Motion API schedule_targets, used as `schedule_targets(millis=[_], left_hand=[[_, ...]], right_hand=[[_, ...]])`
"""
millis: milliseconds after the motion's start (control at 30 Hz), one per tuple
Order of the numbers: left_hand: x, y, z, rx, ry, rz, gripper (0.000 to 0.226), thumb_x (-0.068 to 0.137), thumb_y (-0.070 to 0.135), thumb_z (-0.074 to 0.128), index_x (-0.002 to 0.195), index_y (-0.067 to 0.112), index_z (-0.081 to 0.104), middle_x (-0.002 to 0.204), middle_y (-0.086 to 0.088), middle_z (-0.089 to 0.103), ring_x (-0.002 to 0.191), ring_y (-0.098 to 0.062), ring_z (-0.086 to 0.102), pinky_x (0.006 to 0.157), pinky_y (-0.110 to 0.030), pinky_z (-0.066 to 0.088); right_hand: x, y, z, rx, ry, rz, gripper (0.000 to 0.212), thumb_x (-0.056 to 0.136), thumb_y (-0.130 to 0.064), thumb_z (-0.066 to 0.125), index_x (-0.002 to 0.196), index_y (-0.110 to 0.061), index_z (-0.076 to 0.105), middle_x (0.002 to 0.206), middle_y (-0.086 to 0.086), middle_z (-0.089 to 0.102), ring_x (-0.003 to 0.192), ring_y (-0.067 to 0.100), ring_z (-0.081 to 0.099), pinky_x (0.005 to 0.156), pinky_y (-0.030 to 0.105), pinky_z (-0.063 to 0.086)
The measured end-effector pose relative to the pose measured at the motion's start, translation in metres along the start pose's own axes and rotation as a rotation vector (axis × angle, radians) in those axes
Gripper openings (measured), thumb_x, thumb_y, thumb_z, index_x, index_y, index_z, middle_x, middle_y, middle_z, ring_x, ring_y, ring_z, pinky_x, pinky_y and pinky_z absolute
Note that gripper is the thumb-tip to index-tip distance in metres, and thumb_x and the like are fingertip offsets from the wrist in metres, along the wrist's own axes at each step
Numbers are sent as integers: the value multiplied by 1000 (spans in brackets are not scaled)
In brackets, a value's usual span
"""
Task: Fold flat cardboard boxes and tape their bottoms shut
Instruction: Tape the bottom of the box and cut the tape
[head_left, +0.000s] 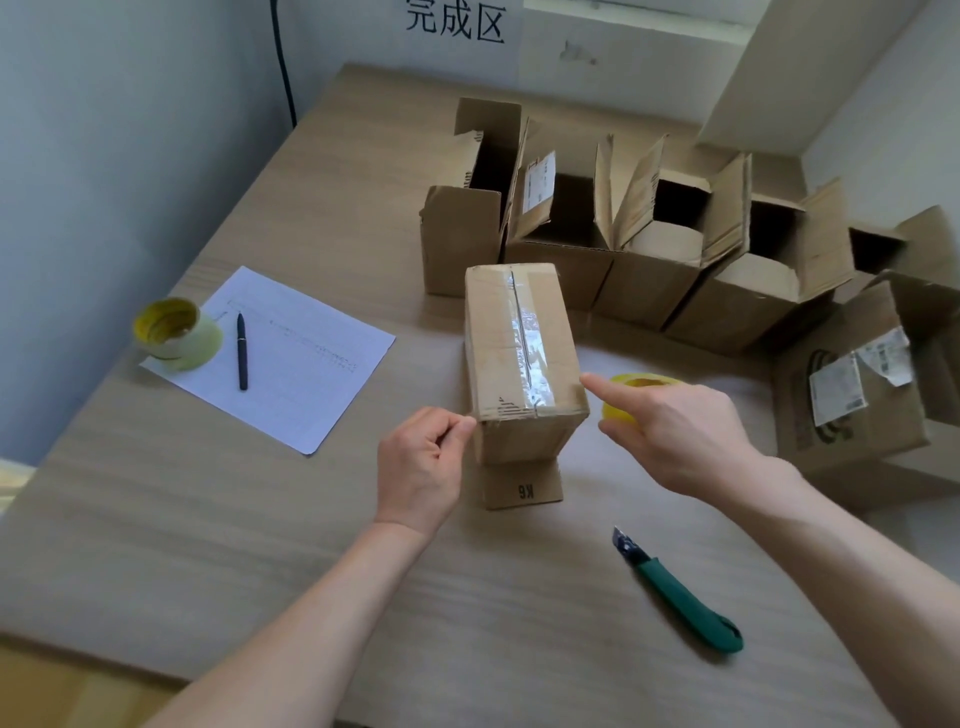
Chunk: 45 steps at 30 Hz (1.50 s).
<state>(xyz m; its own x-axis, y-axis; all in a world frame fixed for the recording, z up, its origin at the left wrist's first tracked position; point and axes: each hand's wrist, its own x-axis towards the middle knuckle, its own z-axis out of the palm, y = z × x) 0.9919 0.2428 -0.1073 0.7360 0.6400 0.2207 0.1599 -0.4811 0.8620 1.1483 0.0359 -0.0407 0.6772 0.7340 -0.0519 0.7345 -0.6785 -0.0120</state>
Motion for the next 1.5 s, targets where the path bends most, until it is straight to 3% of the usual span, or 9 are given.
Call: schedule_targets(millis=[167,333,400,467,533,667,933,1200,1500], left_hand=[[4,-4,3,-31,-3,-74,25,88,22,67,64,13,67,60,6,60,62,-13,56,61,-32,45],[18,-2,9,-109,-84,-436,22,86,25,71,65,26,70,57,13,63,61,-7,58,64,-26,46],[29,0,12,-148,-69,-603,13,88,31,69,96,22,74,80,6,69,86,-17,68,81,-33,54],[36,0,11,-122,-74,-739,65,90,43,63,144,13,45,122,-6,63,122,-27,57,105,-43,44],[36,3,11,6,-104,-429,78,91,51,58,153,18,26,154,-7,36,143,-22,32,117,-37,26],[40,11,35,302,-398,256,62,90,51,56,147,31,41,163,-7,11,150,-32,1,121,-41,11],[43,16,71,-197,-9,-165,28,92,9,63,119,10,70,147,7,41,136,-10,40,113,-40,36],[58,3,42,320,-352,256,83,52,51,90,123,16,64,146,-17,37,126,-39,44,106,-47,42],[49,-2,5,273,-490,313,75,53,46,91,118,14,69,133,-15,47,118,-34,53,96,-44,49]], right_hand=[[10,4,15,49,40,-27,50,96,-50,49,143,-53,33,108,-6,69,96,25,63,62,33,45],[19,5,29,170,66,-55,46,95,-42,56,140,-44,48,104,1,71,93,30,63,64,36,47],[22,4,31,224,99,-81,44,92,-37,62,136,-37,55,99,4,72,88,33,64,63,39,50],[24,5,31,259,126,-99,43,90,-33,67,132,-34,60,95,6,73,85,35,65,61,41,52],[26,4,33,281,158,-117,42,87,-31,71,128,-31,64,93,7,74,83,36,66,60,43,54],[27,6,38,366,196,-86,42,82,-28,78,123,-29,68,90,8,75,76,38,66,59,42,54],[27,3,42,503,122,14,48,79,-23,74,126,-33,66,107,4,75,93,33,68,79,41,54],[27,3,40,522,115,-8,45,82,-32,72,127,-31,65,109,7,74,98,30,68,82,41,53],[0,-22,34,458,193,-145,34,72,-29,83,105,-25,76,92,1,76,81,28,71,68,34,57]])
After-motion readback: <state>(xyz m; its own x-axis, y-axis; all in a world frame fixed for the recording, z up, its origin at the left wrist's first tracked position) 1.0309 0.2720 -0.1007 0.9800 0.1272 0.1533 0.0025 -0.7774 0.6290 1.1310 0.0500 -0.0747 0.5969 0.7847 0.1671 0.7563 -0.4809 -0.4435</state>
